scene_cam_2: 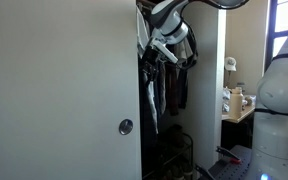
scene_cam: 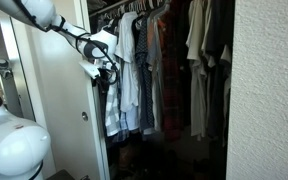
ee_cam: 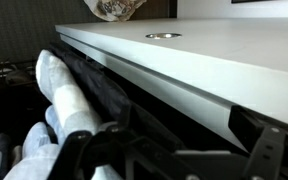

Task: Open the closet door

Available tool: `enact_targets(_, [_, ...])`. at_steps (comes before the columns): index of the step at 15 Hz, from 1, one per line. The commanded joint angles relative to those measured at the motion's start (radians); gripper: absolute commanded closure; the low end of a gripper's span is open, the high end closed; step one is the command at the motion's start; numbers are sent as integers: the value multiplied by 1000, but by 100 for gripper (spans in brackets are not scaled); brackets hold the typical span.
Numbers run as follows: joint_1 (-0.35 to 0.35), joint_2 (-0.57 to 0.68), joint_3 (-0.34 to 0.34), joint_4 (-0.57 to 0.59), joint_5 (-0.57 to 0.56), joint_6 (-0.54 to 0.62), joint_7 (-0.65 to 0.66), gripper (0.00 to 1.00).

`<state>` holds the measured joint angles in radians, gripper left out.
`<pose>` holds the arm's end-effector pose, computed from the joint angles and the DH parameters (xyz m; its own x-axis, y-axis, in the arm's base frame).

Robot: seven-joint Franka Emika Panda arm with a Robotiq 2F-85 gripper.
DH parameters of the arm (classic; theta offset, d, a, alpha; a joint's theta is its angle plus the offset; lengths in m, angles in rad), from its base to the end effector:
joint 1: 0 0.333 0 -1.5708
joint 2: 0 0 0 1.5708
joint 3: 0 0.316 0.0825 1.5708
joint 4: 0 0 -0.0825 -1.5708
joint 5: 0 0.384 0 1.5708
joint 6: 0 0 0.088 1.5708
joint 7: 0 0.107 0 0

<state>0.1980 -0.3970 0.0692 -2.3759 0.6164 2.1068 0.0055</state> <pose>0.4203 0.1452 0.4915 0.9981 -0.0417 0.0455 -0.0127 -0.8609 -0.5087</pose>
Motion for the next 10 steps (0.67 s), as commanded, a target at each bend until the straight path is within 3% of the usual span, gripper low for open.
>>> enact_targets(1, [47,-71,26,-68,54,-73,-58,0])
enact_targets(10, [57,-69,51,-65,72,-60,-48,0])
